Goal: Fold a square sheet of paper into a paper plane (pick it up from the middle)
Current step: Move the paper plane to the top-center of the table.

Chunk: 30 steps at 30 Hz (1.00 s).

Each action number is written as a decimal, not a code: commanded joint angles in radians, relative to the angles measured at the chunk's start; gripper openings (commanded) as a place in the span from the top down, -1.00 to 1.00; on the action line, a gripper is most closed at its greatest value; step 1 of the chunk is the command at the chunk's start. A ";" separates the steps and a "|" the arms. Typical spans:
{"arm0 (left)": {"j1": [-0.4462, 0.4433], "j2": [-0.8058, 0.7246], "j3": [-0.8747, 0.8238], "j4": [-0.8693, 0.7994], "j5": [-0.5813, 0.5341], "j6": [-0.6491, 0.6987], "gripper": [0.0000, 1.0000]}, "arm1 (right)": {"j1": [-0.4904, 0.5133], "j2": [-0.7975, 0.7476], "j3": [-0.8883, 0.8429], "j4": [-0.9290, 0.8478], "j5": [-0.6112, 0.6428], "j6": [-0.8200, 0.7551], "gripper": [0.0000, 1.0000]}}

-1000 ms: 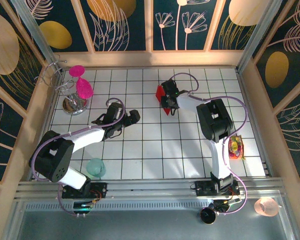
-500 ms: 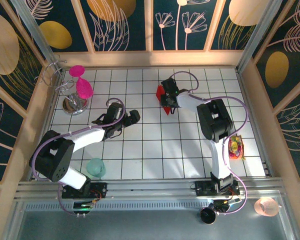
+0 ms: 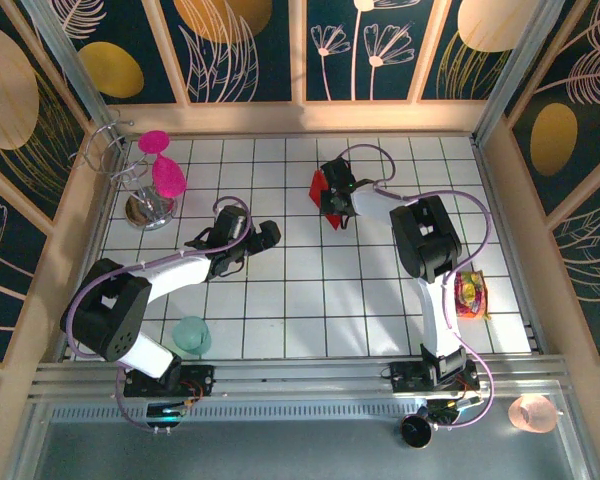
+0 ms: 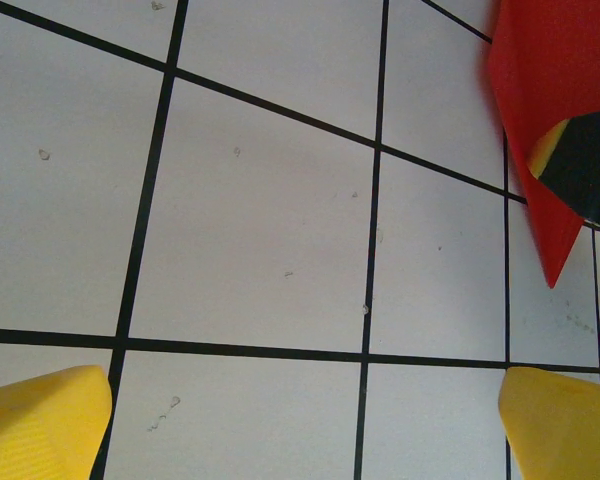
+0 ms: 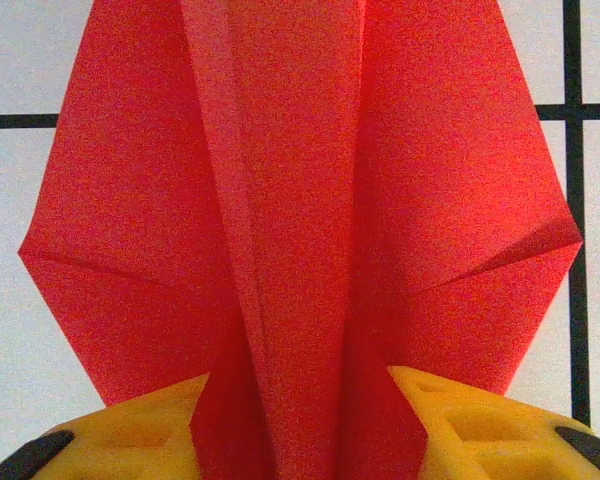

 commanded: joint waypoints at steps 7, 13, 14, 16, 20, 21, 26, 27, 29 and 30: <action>0.005 -0.015 0.054 -0.023 -0.021 0.012 -0.98 | -0.006 0.007 0.030 -0.051 0.026 0.020 0.10; 0.005 -0.104 0.090 -0.076 -0.141 0.077 -0.97 | -0.011 -0.153 0.047 -0.052 -0.001 0.022 0.01; 0.006 -0.123 0.093 -0.082 -0.169 0.094 -0.98 | -0.016 -0.186 0.042 -0.049 0.002 0.026 -0.02; 0.005 -0.158 0.096 -0.093 -0.235 0.129 -0.97 | -0.026 -0.245 0.031 -0.057 0.017 0.037 -0.05; 0.005 -0.241 0.082 -0.096 -0.404 0.190 -0.98 | -0.051 -0.393 -0.050 -0.034 0.075 0.045 -0.11; 0.005 -0.264 0.069 -0.086 -0.457 0.203 -0.98 | -0.059 -0.438 -0.086 -0.020 0.107 0.045 -0.15; 0.005 -0.372 -0.041 0.034 -0.735 0.290 -0.97 | -0.132 -0.680 -0.333 0.103 0.269 0.043 -0.42; 0.005 -0.394 -0.066 0.075 -0.768 0.320 -0.98 | -0.152 -0.726 -0.388 0.136 0.288 0.042 -0.51; 0.006 -0.428 -0.131 0.168 -0.854 0.389 -0.98 | -0.205 -0.832 -0.531 0.228 0.349 0.045 -0.90; 0.011 -0.436 -0.150 0.195 -0.885 0.413 -0.97 | -0.228 -0.871 -0.590 0.267 0.367 0.049 -0.98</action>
